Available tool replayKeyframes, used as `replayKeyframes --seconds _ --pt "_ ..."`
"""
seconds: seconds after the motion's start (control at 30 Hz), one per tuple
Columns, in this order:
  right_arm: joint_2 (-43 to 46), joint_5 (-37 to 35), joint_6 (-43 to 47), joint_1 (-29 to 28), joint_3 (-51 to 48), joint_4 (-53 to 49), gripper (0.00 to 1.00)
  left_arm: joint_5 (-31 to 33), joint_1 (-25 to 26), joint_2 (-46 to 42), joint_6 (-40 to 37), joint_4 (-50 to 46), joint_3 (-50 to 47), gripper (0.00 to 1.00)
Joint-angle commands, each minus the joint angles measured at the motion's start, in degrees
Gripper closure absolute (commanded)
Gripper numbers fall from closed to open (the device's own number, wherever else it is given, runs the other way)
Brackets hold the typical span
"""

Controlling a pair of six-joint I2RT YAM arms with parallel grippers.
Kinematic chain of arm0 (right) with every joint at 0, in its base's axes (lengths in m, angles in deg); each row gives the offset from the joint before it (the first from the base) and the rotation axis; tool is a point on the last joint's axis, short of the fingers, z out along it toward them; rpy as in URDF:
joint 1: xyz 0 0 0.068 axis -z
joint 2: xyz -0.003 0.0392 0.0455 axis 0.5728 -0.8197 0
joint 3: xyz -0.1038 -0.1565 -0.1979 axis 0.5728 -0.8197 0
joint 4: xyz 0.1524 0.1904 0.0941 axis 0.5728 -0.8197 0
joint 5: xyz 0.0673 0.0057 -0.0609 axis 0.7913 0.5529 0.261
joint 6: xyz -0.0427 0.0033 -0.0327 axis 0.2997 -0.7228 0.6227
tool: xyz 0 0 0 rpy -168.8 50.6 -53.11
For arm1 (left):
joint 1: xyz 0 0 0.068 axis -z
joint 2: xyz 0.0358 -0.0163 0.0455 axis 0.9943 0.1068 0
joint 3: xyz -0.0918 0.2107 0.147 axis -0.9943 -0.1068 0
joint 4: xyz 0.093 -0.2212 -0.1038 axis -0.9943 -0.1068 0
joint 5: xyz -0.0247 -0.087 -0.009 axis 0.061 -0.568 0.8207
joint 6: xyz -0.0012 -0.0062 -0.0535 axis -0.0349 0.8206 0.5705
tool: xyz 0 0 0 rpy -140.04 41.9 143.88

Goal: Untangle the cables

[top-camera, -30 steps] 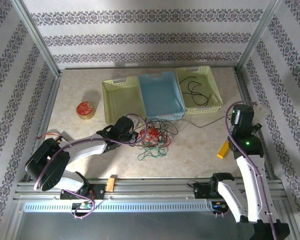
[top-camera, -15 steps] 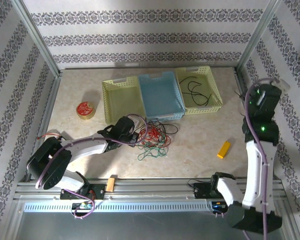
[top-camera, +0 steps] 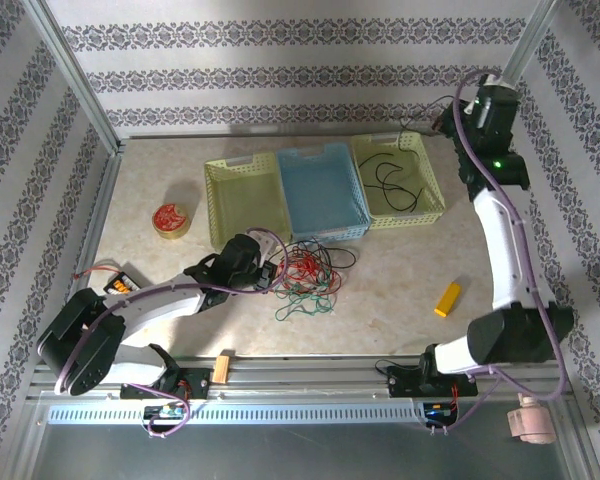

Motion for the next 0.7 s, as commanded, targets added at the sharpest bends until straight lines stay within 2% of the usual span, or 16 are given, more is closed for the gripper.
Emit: replayKeyframes --seconds 0.0,0.17,0.2,0.23,0.27,0.3,0.33,0.53,0.6,0.67 --pt "-5.03 -1.04 0.44 -1.18 0.21 0.98 1.00 1.33 -0.71 -1.05 1.26 1.74 -0.63 1.00" --pt "-9.99 -5.10 -3.40 -1.94 -5.14 2.43 1.00 0.83 -0.71 -0.92 0.93 1.44 -0.40 1.00" --pt "-10.68 -5.46 -4.56 -1.94 -6.33 2.94 0.87 0.84 -0.71 -0.82 0.85 1.30 -0.23 1.00" --pt "-11.11 -5.54 -5.40 -1.94 -7.17 3.12 0.67 0.82 -0.71 -0.70 0.76 0.93 -0.10 1.00" --pt "-11.35 -5.42 -5.89 -1.94 -7.57 2.99 0.55 0.72 -0.71 -0.66 0.71 0.74 0.04 1.00" --pt "-11.20 -5.46 -5.98 -2.03 -8.12 2.78 0.47 0.64 -0.71 -0.70 0.76 0.70 0.09 1.00" --pt "-10.57 -5.75 -5.92 -2.19 -8.86 2.92 0.43 0.64 -0.71 -0.78 0.76 0.51 0.04 1.00" --pt "-1.59 -9.16 -2.45 -4.44 -16.40 3.17 0.40 0.82 -0.71 -1.28 1.02 0.71 -0.01 1.00" --pt "2.30 -6.55 -0.68 -6.39 -19.81 2.81 0.40 0.38 -0.71 -0.81 1.02 0.73 0.30 1.00" --pt "6.03 -0.94 1.27 -9.68 -24.09 3.00 0.41 0.20 -0.71 -0.21 1.02 0.73 0.65 1.00"
